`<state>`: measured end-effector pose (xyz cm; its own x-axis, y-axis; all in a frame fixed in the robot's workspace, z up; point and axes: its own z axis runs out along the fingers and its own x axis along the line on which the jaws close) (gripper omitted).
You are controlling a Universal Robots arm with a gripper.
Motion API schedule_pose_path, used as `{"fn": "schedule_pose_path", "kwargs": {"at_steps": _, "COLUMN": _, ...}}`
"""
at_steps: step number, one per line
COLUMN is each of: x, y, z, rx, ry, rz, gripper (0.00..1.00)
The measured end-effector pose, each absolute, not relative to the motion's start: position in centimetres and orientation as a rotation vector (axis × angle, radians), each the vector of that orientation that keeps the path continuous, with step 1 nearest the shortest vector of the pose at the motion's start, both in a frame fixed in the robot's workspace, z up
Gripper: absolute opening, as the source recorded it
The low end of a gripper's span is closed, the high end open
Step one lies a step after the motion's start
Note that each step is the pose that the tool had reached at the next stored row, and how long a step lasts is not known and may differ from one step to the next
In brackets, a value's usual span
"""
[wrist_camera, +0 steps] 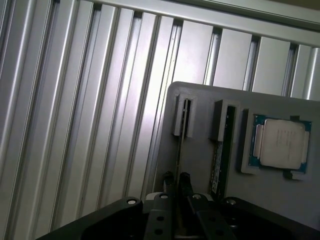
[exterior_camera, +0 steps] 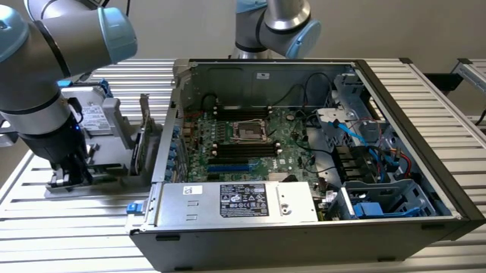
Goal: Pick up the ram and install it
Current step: 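Pick up the ram and move it above insertion slot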
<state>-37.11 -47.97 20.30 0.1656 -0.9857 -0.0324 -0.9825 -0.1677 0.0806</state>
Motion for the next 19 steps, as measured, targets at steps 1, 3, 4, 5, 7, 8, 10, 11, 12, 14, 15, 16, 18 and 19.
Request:
{"fn": "schedule_pose_path", "kwargs": {"at_steps": 1, "x": -37.07, "y": -47.97, "z": 20.29, "rx": 2.367, "ry": -2.0, "rz": -0.119, "gripper": 0.15}}
{"fn": "schedule_pose_path", "kwargs": {"at_steps": 3, "x": -37.05, "y": -47.97, "z": 20.3, "rx": 2.367, "ry": -2.0, "rz": -0.119, "gripper": 0.15}}
{"fn": "schedule_pose_path", "kwargs": {"at_steps": 4, "x": -37.04, "y": -47.97, "z": 20.31, "rx": 2.367, "ry": -2.0, "rz": -0.119, "gripper": 0.15}}
{"fn": "schedule_pose_path", "kwargs": {"at_steps": 5, "x": -37.04, "y": -47.97, "z": 20.3, "rx": 2.367, "ry": -2.0, "rz": -0.119, "gripper": 0.15}}
{"fn": "schedule_pose_path", "kwargs": {"at_steps": 7, "x": -37.04, "y": -47.97, "z": 20.31, "rx": 2.367, "ry": -2.0, "rz": -0.119, "gripper": 0.15}}
{"fn": "schedule_pose_path", "kwargs": {"at_steps": 8, "x": -37.04, "y": -47.97, "z": 20.31, "rx": 2.367, "ry": -2.0, "rz": -0.119, "gripper": 0.15}}
{"fn": "schedule_pose_path", "kwargs": {"at_steps": 10, "x": -37.04, "y": -47.97, "z": 20.31, "rx": 2.367, "ry": -2.0, "rz": -0.119, "gripper": 0.15}}
{"fn": "schedule_pose_path", "kwargs": {"at_steps": 11, "x": -37.04, "y": -47.97, "z": 20.31, "rx": 2.367, "ry": -2.0, "rz": -0.119, "gripper": 0.15}}
{"fn": "schedule_pose_path", "kwargs": {"at_steps": 12, "x": -37.04, "y": -47.97, "z": 20.31, "rx": 2.367, "ry": -2.0, "rz": -0.119, "gripper": 0.15}}
{"fn": "schedule_pose_path", "kwargs": {"at_steps": 14, "x": -36.98, "y": -47.97, "z": 20.34, "rx": 2.367, "ry": -2.0, "rz": -0.119, "gripper": 0.15}}
{"fn": "schedule_pose_path", "kwargs": {"at_steps": 15, "x": -36.93, "y": -47.97, "z": 20.34, "rx": 2.367, "ry": -1.999, "rz": -0.12, "gripper": 0.15}}
{"fn": "schedule_pose_path", "kwargs": {"at_steps": 16, "x": -36.88, "y": -47.97, "z": 20.34, "rx": 2.366, "ry": -1.999, "rz": -0.12, "gripper": 0.15}}
{"fn": "schedule_pose_path", "kwargs": {"at_steps": 18, "x": -36.78, "y": -47.97, "z": 20.34, "rx": 2.365, "ry": -1.998, "rz": -0.123, "gripper": 0.15}}
{"fn": "schedule_pose_path", "kwargs": {"at_steps": 19, "x": -36.69, "y": -47.97, "z": 20.35, "rx": 2.364, "ry": -1.997, "rz": -0.126, "gripper": 0.15}}
